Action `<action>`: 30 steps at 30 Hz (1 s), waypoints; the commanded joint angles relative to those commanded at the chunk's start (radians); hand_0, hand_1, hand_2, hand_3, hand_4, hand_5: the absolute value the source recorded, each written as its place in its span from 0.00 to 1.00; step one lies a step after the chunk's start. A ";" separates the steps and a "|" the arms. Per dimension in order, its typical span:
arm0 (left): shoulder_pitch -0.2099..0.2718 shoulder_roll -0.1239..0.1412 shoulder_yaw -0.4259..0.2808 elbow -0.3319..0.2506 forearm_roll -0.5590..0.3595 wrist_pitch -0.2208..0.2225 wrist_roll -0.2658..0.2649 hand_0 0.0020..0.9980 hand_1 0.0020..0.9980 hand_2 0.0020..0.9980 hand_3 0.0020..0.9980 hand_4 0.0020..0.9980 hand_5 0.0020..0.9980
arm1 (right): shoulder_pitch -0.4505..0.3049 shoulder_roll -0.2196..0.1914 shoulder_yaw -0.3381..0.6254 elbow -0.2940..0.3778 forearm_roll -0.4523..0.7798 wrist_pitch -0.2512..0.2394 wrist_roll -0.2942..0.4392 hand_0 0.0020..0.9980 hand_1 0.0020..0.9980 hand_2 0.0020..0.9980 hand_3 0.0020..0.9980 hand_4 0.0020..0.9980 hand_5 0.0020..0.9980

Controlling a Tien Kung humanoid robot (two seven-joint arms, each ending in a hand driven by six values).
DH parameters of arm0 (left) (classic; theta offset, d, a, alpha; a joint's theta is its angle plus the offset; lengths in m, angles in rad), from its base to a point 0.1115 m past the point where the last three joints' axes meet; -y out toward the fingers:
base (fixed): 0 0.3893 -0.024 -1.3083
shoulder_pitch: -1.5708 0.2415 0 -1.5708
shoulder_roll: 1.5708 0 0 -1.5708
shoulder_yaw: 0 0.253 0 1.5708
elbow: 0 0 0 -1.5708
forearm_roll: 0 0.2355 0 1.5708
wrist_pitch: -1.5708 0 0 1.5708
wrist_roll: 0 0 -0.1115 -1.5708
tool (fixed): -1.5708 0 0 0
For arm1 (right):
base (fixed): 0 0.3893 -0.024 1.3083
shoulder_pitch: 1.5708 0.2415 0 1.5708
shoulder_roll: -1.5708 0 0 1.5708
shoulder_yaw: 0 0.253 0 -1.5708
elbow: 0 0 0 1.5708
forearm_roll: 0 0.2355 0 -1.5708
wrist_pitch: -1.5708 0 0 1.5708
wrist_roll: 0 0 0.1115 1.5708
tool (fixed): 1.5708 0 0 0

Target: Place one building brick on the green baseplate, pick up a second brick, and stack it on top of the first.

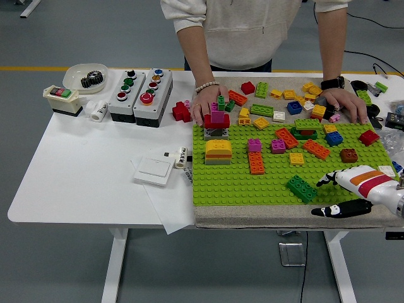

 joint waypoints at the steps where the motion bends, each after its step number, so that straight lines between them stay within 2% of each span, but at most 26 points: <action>1: -0.001 0.000 0.001 0.000 -0.002 0.000 -0.001 0.83 0.79 0.78 0.60 0.68 0.68 | 0.001 0.000 0.000 -0.002 -0.002 0.000 0.000 0.71 0.71 0.76 0.77 1.00 1.00; 13: -0.004 0.000 0.002 0.000 -0.005 -0.001 -0.002 0.83 0.79 0.78 0.60 0.68 0.68 | 0.001 -0.002 -0.007 -0.012 -0.015 0.002 -0.001 0.71 0.71 0.76 0.77 1.00 1.00; 30: -0.005 0.001 0.000 0.000 -0.002 -0.001 0.000 0.83 0.79 0.78 0.60 0.68 0.68 | 0.000 -0.010 -0.034 0.030 -0.008 0.006 0.001 0.71 0.71 0.75 0.77 1.00 1.00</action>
